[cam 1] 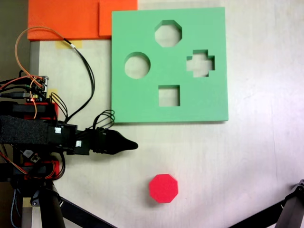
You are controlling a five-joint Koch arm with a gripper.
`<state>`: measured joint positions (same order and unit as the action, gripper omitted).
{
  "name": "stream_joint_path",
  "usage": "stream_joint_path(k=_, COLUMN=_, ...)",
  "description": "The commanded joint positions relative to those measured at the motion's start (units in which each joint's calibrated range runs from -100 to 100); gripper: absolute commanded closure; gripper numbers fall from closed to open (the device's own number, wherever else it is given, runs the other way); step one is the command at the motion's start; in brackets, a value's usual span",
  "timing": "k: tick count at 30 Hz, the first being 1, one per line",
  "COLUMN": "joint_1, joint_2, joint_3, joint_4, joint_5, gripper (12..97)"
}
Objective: Put the octagonal pillar block into the corresponding hole
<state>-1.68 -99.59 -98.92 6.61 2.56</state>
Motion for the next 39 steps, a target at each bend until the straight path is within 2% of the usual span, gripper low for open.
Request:
stream_joint_path(k=1, joint_1=0.1, joint_2=-0.4, joint_3=-1.1, joint_4=-4.8, joint_5=-0.2, gripper=59.6)
stream_joint_path(k=25, joint_1=0.8, joint_2=-0.4, joint_3=-1.1, joint_4=-4.6, joint_5=-0.2, gripper=59.6)
stream_joint_path(k=27, joint_1=0.7, joint_2=-0.4, joint_3=-1.1, joint_4=-4.7, joint_5=-0.2, gripper=61.5)
stream_joint_path(k=29, joint_1=-0.9, joint_2=-0.4, joint_3=-1.1, joint_4=-4.4, joint_5=2.2, gripper=59.6)
stream_joint_path(k=33, joint_1=-2.9, joint_2=-0.4, joint_3=-1.1, joint_4=-1.9, joint_5=22.1, gripper=59.5)
stream_joint_path(k=36, joint_1=-5.3, joint_2=-0.4, joint_3=-1.1, joint_4=-3.3, joint_5=28.2, gripper=62.3)
stream_joint_path(k=39, joint_1=-5.6, joint_2=-0.4, joint_3=-1.1, joint_4=-17.2, joint_5=32.7, gripper=62.4)
